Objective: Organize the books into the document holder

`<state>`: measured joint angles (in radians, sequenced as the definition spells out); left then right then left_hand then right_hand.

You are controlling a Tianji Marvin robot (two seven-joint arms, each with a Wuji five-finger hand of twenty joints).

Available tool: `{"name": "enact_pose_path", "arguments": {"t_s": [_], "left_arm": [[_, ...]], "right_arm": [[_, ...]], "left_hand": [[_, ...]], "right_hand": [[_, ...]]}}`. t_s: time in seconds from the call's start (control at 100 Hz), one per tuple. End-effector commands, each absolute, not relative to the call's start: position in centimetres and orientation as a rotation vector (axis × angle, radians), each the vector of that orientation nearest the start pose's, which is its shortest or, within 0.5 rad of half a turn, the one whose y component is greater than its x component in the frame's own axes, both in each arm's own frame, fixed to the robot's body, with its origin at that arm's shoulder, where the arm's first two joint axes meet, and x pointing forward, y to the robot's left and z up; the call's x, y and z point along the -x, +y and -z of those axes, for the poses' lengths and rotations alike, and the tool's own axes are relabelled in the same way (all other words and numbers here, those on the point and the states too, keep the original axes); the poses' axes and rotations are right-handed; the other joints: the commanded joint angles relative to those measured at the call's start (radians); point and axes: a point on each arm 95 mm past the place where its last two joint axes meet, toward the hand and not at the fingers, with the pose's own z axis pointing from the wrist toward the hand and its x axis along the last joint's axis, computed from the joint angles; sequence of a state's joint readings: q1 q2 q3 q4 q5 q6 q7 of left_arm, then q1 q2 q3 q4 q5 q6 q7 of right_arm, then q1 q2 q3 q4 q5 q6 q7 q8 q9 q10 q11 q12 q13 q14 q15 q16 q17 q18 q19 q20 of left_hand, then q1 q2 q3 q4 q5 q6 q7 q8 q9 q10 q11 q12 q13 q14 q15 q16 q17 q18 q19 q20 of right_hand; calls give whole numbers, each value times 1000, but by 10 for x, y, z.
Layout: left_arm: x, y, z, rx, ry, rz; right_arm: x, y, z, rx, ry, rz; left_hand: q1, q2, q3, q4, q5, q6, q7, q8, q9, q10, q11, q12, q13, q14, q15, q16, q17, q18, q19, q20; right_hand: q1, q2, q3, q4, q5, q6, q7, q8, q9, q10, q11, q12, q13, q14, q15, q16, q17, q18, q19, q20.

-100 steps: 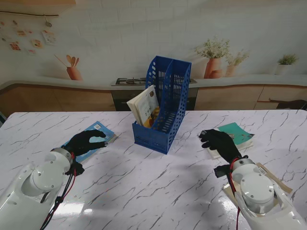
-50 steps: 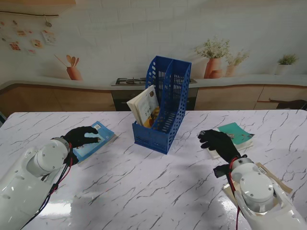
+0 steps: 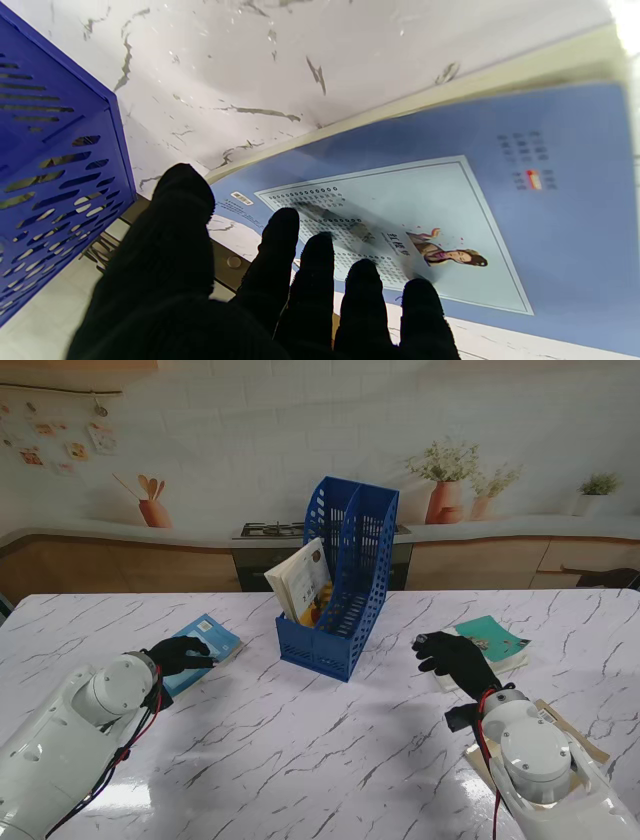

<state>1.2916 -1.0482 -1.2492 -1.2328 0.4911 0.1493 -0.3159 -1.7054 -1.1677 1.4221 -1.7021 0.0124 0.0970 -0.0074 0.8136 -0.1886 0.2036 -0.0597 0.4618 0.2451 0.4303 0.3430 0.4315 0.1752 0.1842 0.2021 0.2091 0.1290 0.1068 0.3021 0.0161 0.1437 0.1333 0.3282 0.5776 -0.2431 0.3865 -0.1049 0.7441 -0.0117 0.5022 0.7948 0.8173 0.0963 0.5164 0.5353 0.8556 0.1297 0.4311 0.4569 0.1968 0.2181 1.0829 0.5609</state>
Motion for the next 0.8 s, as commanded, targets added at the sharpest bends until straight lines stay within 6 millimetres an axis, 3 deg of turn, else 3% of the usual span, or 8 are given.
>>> {"name": "enact_pose_path", "arguments": {"t_s": [0.0, 0.05, 0.07, 0.16, 0.43, 0.65, 0.67, 0.79], "left_arm": [[-458, 99, 372, 2068, 1384, 1214], [-453, 97, 376, 2097, 1374, 1206], [-451, 96, 378, 2108, 1369, 1204], [-440, 93, 383, 2160, 1386, 1182], [-400, 72, 385, 2275, 1395, 1181], [-373, 52, 384, 2322, 1426, 1221], [-371, 50, 383, 2322, 1430, 1225], [-359, 41, 378, 2320, 1441, 1272]], "right_arm": [[-380, -41, 322, 2423, -625, 2107], [-380, -41, 323, 2423, -624, 2106], [-379, -41, 323, 2423, -623, 2105], [-379, -42, 323, 2425, -619, 2104], [-378, -43, 323, 2427, -619, 2104], [-376, -46, 321, 2429, -622, 2119], [-376, -46, 321, 2430, -623, 2119], [-375, -47, 322, 2432, -626, 2116]], "left_hand": [[1, 46, 13, 20, 35, 31, 27, -8, 93, 64, 60, 23, 93, 55, 100, 32, 11, 28, 162, 67], [5, 49, 36, 19, 55, 39, 52, -4, 121, 75, 71, 29, 111, 65, 125, 36, -17, 19, 281, 78], [-2, 45, 67, 17, 68, 45, 66, -7, 140, 83, 76, 33, 122, 79, 143, 35, -39, 12, 397, 33], [-6, 58, 77, 16, 84, 59, 95, 1, 176, 103, 94, 43, 152, 110, 188, 43, -44, 13, 572, 62], [12, 81, 52, 14, 211, 78, 206, 48, 360, 158, 148, 70, 292, 237, 349, 62, 53, 145, 824, 161], [32, 115, 27, 17, 244, 69, 224, 54, 398, 152, 157, 73, 318, 241, 368, 61, 61, 151, 848, 173], [83, 139, -60, 23, 249, 66, 232, 56, 407, 150, 158, 76, 324, 239, 375, 57, 63, 150, 852, 179], [92, 147, -77, 25, 267, 53, 248, 63, 429, 141, 166, 78, 341, 236, 385, 60, 68, 147, 866, 186]], "right_hand": [[11, 17, -26, 36, -4, -13, -15, 3, -21, -19, 6, -2, -15, -10, -10, 3, -16, 307, -9, 0], [11, 16, -27, 36, -3, -14, -15, 3, -20, -18, 5, -3, -14, -8, -9, 3, -16, 309, -9, 0], [10, 16, -28, 36, -2, -13, -15, 3, -20, -18, 4, -4, -13, -7, -10, 3, -16, 312, -9, 0], [9, 14, -28, 37, 0, -13, -15, 3, -16, -14, 2, -5, -10, -3, -10, 3, -17, 318, -10, 0], [5, 11, -18, 38, 3, -13, -16, 3, -10, -12, -8, -6, -7, 3, -16, 3, -20, 326, -13, 0], [3, 13, -12, 37, 3, -13, -16, 3, -12, -16, -9, -3, -7, -4, -18, 4, -20, 320, -13, 0], [3, 14, -12, 37, 2, -15, -16, 3, -13, -17, -9, -3, -8, -4, -19, 4, -19, 318, -13, 0], [4, 16, -14, 36, -1, -14, -17, 3, -18, -21, -6, -1, -11, -10, -20, 4, -19, 311, -12, 0]]}}
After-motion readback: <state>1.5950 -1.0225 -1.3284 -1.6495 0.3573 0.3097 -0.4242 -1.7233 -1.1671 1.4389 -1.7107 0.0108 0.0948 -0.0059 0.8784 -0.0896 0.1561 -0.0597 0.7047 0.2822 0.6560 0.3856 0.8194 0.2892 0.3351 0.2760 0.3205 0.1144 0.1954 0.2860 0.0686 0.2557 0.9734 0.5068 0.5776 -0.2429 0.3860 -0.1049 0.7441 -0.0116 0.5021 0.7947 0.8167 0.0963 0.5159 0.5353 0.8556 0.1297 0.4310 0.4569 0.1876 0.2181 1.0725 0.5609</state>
